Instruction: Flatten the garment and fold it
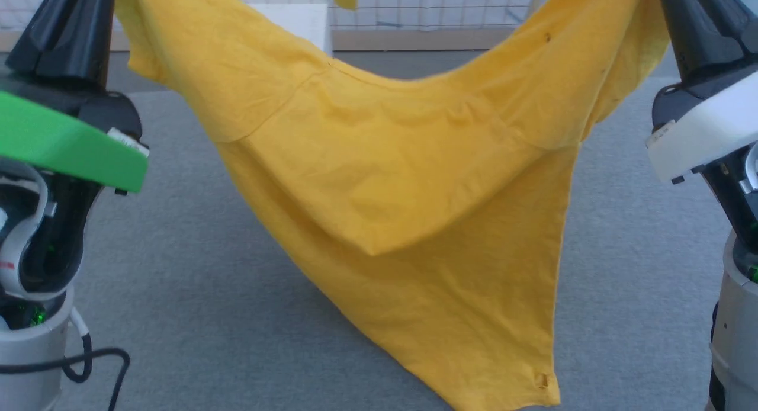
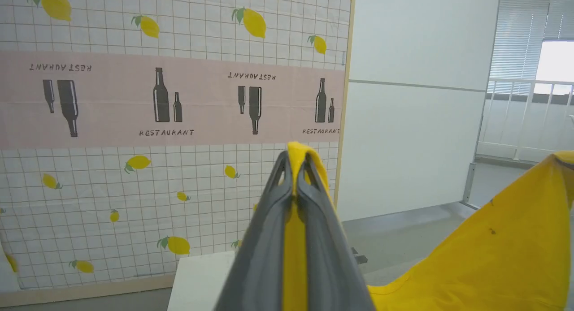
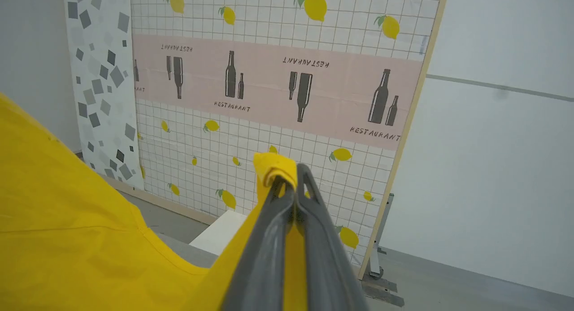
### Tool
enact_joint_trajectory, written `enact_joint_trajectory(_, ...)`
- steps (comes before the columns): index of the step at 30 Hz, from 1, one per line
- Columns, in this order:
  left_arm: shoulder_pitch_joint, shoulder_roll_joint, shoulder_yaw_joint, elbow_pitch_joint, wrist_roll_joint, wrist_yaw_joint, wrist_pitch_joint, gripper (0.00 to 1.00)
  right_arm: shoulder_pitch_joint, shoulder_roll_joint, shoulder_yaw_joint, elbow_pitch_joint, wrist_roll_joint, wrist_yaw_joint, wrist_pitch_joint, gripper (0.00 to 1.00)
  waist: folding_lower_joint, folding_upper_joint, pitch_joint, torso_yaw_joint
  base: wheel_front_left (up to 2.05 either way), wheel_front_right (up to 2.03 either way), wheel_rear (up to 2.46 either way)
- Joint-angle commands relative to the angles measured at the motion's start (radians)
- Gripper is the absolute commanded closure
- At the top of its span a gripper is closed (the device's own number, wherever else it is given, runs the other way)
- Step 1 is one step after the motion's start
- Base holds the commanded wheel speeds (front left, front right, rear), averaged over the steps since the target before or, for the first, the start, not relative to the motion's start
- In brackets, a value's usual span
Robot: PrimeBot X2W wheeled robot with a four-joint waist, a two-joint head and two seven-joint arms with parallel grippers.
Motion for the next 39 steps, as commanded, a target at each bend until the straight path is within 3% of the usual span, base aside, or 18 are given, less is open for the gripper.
enact_joint_trajectory(1, -0.03, 0.006, -0.01, -0.001, -0.014, -0.004, 0.023, 1.0, -0.022, 0.003, 0.005, -0.002, 0.012, -0.001, 0.022, 1.0, 0.0, 0.0, 0.009, -0.03, 0.0, 0.0, 0.0)
enact_joint_trajectory(8, -0.178, -0.012, -0.025, 0.136, -0.081, 0.002, 0.112, 1.0, -0.156, 0.007, 0.022, 0.106, 0.024, -0.001, 0.092, 1.0, 0.0, 0.0, 0.113, -0.055, 0.0, 0.0, 0.0)
enact_joint_trajectory(14, -0.468, 0.004, -0.026, 0.361, -0.008, -0.006, 0.094, 1.0, -0.421, 0.002, 0.051, 0.296, -0.04, -0.001, 0.097, 1.0, 0.0, 0.0, 0.264, -0.06, 0.0, 0.0, 0.0)
enact_joint_trajectory(25, -1.016, -0.012, -0.038, 0.707, 0.131, -0.047, -0.096, 1.0, -0.963, 0.048, 0.019, 0.734, -0.2, -0.001, -0.129, 1.0, 0.0, 0.0, 0.49, -0.076, 0.0, 0.0, 0.0)
enact_joint_trajectory(31, -1.159, -0.038, -0.033, 0.834, 0.141, -0.075, -0.203, 1.0, -1.115, 0.06, -0.017, 0.861, -0.304, -0.001, -0.242, 1.0, 0.0, 0.0, 0.555, -0.067, 0.0, 0.0, 0.0)
enact_joint_trajectory(39, -1.217, -0.056, -0.001, 0.946, 0.111, -0.131, -0.353, 1.0, -1.243, 0.056, -0.002, 0.995, -0.437, -0.001, -0.385, 1.0, 0.0, 0.0, 0.632, -0.034, 0.0, 0.0, 0.0)
